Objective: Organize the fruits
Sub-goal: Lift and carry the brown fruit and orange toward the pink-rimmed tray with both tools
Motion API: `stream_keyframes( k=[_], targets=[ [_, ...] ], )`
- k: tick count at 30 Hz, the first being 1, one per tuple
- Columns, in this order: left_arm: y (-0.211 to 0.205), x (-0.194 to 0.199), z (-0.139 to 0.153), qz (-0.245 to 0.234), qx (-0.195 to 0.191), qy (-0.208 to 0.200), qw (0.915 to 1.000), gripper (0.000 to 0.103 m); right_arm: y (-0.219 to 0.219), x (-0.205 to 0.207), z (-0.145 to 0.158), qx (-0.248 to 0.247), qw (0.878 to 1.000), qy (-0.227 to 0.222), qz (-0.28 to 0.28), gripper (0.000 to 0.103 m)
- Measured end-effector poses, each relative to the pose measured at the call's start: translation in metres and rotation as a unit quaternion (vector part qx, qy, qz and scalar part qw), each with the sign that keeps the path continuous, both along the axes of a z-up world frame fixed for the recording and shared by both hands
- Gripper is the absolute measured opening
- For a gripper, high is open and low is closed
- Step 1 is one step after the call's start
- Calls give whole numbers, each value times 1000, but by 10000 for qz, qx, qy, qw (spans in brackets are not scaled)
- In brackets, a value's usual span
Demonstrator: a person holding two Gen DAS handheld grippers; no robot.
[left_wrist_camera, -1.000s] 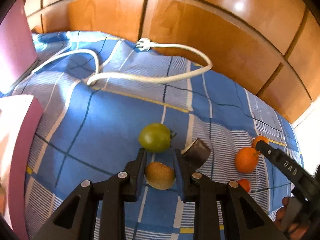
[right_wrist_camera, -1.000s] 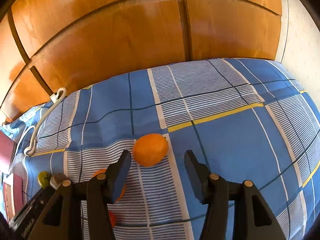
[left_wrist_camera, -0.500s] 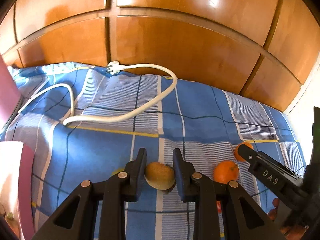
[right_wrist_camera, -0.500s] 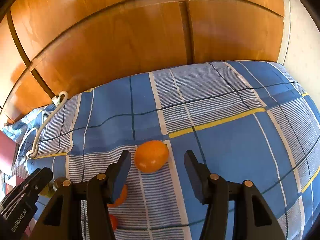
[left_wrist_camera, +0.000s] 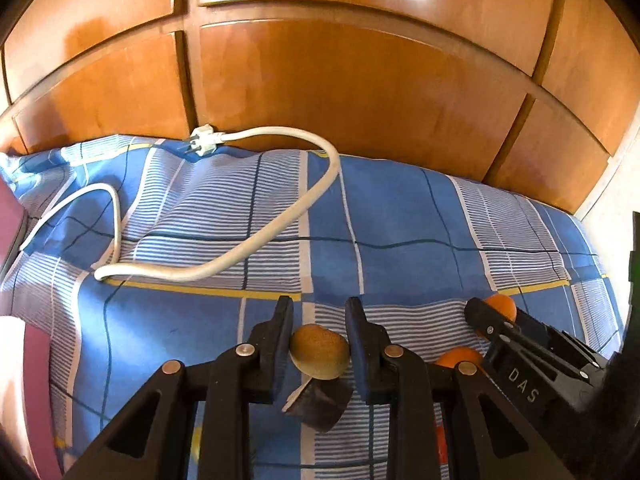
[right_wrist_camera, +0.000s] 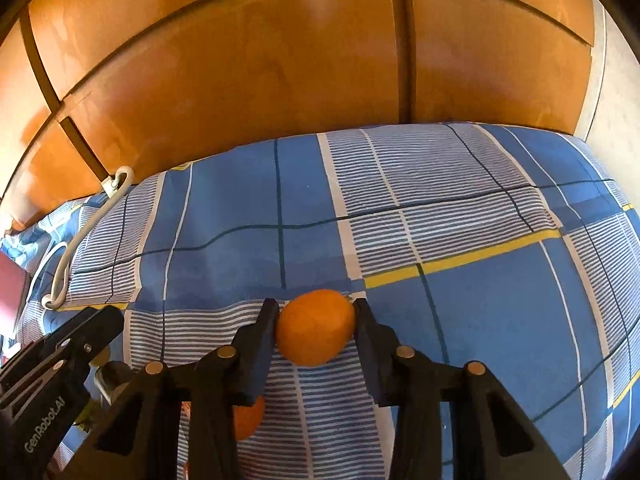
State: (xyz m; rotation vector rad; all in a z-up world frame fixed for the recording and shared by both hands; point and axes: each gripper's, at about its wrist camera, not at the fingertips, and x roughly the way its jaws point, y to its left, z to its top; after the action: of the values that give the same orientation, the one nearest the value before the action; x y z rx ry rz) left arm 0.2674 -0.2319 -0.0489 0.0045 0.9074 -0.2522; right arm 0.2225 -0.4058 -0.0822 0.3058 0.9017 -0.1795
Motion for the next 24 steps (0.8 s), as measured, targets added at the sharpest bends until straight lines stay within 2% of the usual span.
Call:
stream_keyframes(
  k=[7,14,24],
  targets=[
    [-3,0,-4,-22,71,30,10000,27,2,-2,2,-18,10000,38,64,37],
    [-1,-12,14,-70,8,-154,9999,27,-2,-15,12,-31,10000,-7,-59,37],
    [9,-62,33,-258,-4,-364,9990,27,10,-60,28,-72,10000,-19,-12,37]
  ],
)
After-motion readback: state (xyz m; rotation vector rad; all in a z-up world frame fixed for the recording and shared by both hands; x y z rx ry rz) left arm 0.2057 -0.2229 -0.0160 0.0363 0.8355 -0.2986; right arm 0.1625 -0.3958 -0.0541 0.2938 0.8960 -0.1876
